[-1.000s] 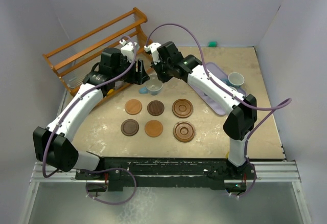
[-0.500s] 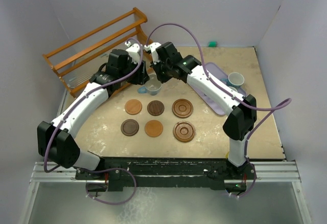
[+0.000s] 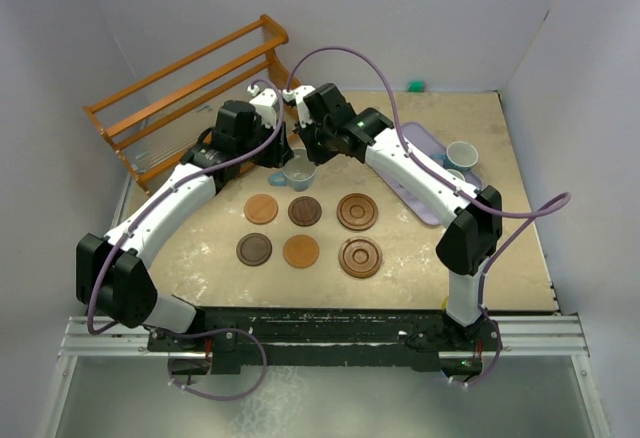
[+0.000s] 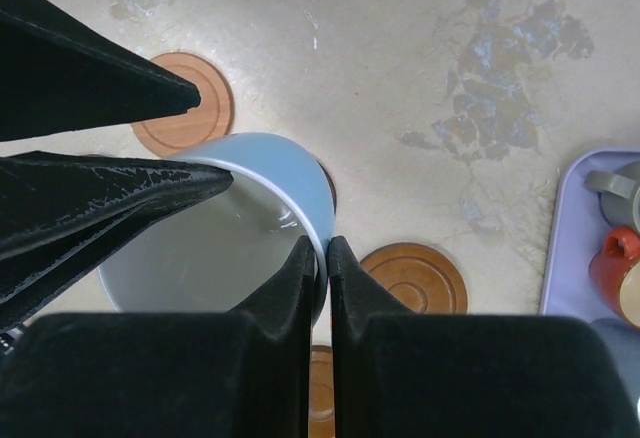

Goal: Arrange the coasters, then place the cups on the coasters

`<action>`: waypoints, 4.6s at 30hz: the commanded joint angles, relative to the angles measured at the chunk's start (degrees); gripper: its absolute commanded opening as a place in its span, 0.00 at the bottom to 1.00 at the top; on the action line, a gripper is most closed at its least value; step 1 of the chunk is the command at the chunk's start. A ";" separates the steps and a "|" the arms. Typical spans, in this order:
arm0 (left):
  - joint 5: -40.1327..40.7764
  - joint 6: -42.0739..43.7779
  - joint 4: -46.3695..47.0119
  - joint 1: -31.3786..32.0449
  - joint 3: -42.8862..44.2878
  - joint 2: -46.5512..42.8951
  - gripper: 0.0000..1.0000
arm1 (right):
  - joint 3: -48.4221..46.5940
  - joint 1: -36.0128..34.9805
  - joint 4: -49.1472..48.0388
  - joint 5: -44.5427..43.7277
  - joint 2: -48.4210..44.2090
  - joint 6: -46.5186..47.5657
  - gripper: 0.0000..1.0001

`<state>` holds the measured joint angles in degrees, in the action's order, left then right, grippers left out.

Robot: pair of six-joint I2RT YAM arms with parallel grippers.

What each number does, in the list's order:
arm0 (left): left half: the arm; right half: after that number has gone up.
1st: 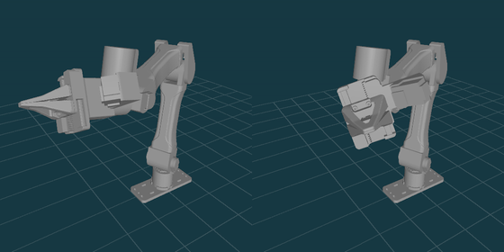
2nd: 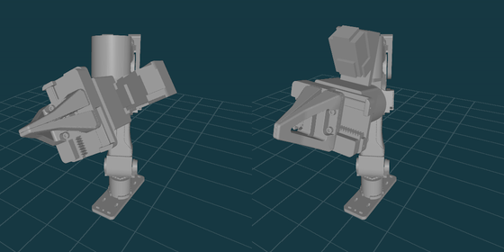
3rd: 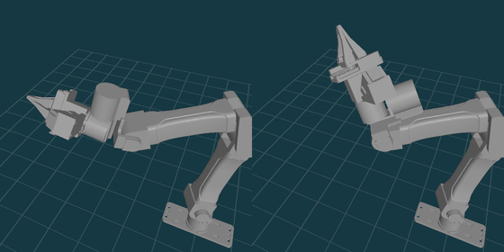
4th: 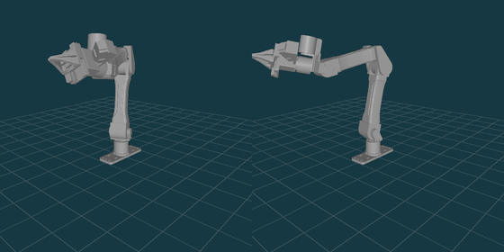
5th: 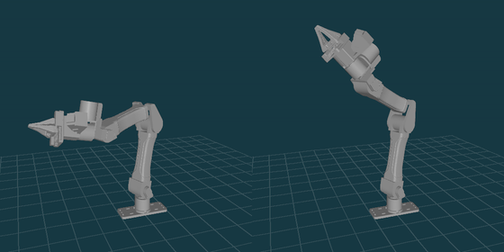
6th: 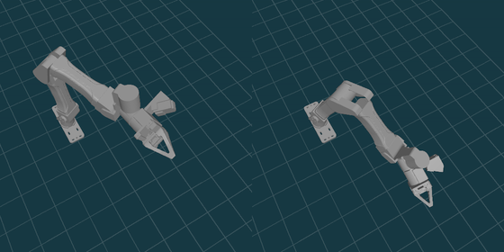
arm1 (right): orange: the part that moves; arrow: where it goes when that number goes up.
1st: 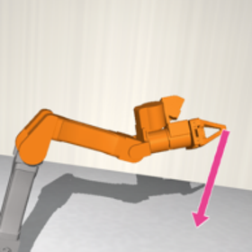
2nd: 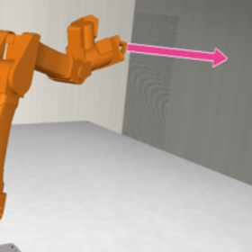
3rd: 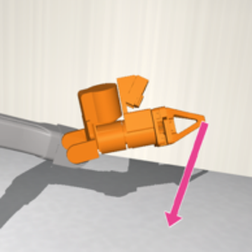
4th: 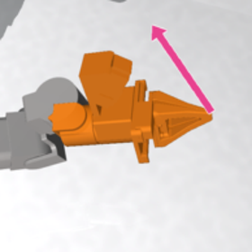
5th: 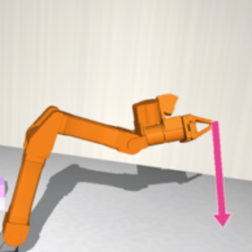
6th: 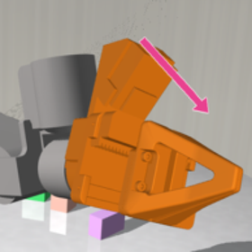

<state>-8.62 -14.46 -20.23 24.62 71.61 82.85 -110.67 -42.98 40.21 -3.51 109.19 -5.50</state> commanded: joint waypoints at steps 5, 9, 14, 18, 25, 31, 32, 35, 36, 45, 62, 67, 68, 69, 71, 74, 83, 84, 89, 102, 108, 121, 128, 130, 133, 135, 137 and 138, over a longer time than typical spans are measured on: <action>3.18 -0.98 2.78 0.17 -3.54 -3.01 0.32 | -4.67 -0.54 -3.71 1.59 -5.04 -3.20 0.00; 3.88 -0.92 4.79 0.08 -5.59 -4.80 0.37 | -4.36 -0.58 -3.93 0.73 -4.91 -2.94 0.00; 4.48 -0.52 4.76 0.08 -5.90 -4.63 0.42 | -4.37 -0.55 -3.91 0.87 -4.92 -3.02 0.00; 4.59 -0.57 3.63 0.08 -5.32 -3.47 0.42 | -4.79 -0.56 -4.00 -1.59 -5.24 -2.45 0.00; 2.97 -0.63 2.30 0.18 -3.87 -1.19 0.40 | -5.97 -0.55 -4.00 -2.29 -4.88 -2.11 0.00; 0.89 -0.91 2.47 0.16 -3.29 0.14 0.29 | -6.42 -0.59 -4.14 -1.07 -4.43 -1.84 0.00; 0.49 -0.87 2.54 0.12 -3.20 0.24 0.27 | -6.33 -0.63 -4.24 -0.68 -4.42 -1.86 0.00; -0.98 -0.73 2.88 0.10 -2.90 0.68 0.18 | -5.75 -0.66 -4.53 0.68 -4.33 -1.88 0.00; -1.78 -0.72 2.99 0.08 -2.79 0.79 0.15 | -5.53 -0.66 -4.72 0.98 -4.35 -1.84 0.00; -0.88 -0.81 3.09 -0.55 -3.26 -0.87 0.03 | -3.10 -0.49 -4.43 3.61 -4.74 -1.08 0.00; 11.78 4.03 -4.87 -3.80 -5.14 -3.80 0.03 | 5.37 2.73 -6.73 6.70 -13.09 6.61 0.47; 12.75 4.77 -6.30 -4.99 -7.25 -3.69 0.03 | 10.81 7.78 -7.70 10.81 -16.92 8.45 0.52; 12.80 4.74 -6.35 -5.05 -7.66 -3.48 0.03 | 11.85 9.19 -7.84 12.01 -17.64 8.67 0.53; 12.90 4.66 -6.13 -5.16 -7.99 -3.28 0.03 | 12.74 10.38 -7.85 12.93 -18.58 8.93 0.54; 12.86 4.37 -6.05 -5.28 -8.41 -2.49 0.03 | 14.53 12.43 -7.99 13.74 -20.14 9.89 0.57; 12.92 4.01 -5.77 -5.80 -8.42 -1.13 0.03 | 17.80 14.23 -8.34 14.14 -22.66 11.54 0.61; 12.81 2.90 -5.94 -7.58 -7.45 1.63 0.03 | 24.28 16.26 -8.91 12.30 -28.61 14.98 0.62; 12.54 2.80 -6.04 -7.73 -7.29 1.98 0.03 | 24.62 16.50 -8.92 12.22 -29.00 15.03 0.62; 12.36 2.25 -6.05 -7.83 -7.10 3.53 0.03 | 25.55 17.29 -8.91 12.13 -30.28 15.16 0.62; 12.23 2.54 -5.92 -7.85 -7.52 4.86 0.03 | 25.45 17.76 -8.58 12.38 -30.90 15.33 0.63; 12.20 2.62 -5.35 -7.85 -8.24 4.99 0.03 | 25.33 17.97 -8.49 12.38 -30.91 15.47 0.63; 12.03 3.25 -5.22 -7.85 -8.69 4.48 0.16 | 26.62 18.68 -8.14 10.65 -31.23 16.52 0.63; 11.69 3.52 -5.98 -7.90 -8.24 2.67 0.23 | 26.91 21.15 -7.40 8.41 -31.45 16.33 0.63; 11.31 3.69 -6.45 -7.89 -7.91 2.02 0.25 | 27.12 22.67 -7.02 7.24 -31.34 16.03 0.63; 11.09 4.05 -6.90 -7.84 -7.62 0.48 0.32 | 27.71 26.00 -6.80 6.22 -31.32 15.20 0.63; 10.94 4.44 -7.16 -7.83 -7.47 -0.81 0.37 | 28.19 28.95 -6.83 5.91 -31.36 14.78 0.63; 10.55 5.05 -7.59 -7.85 -7.05 -2.13 0.40 | 28.52 32.27 -7.05 5.80 -31.17 14.35 0.63; 10.35 5.56 -7.95 -7.85 -6.66 -2.84 0.42 | 28.58 34.60 -7.12 5.73 -31.02 14.18 0.63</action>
<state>3.05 -10.55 -28.47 17.19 62.24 84.49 -82.50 -14.15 33.78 3.95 80.09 9.65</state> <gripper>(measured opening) 0.393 0.627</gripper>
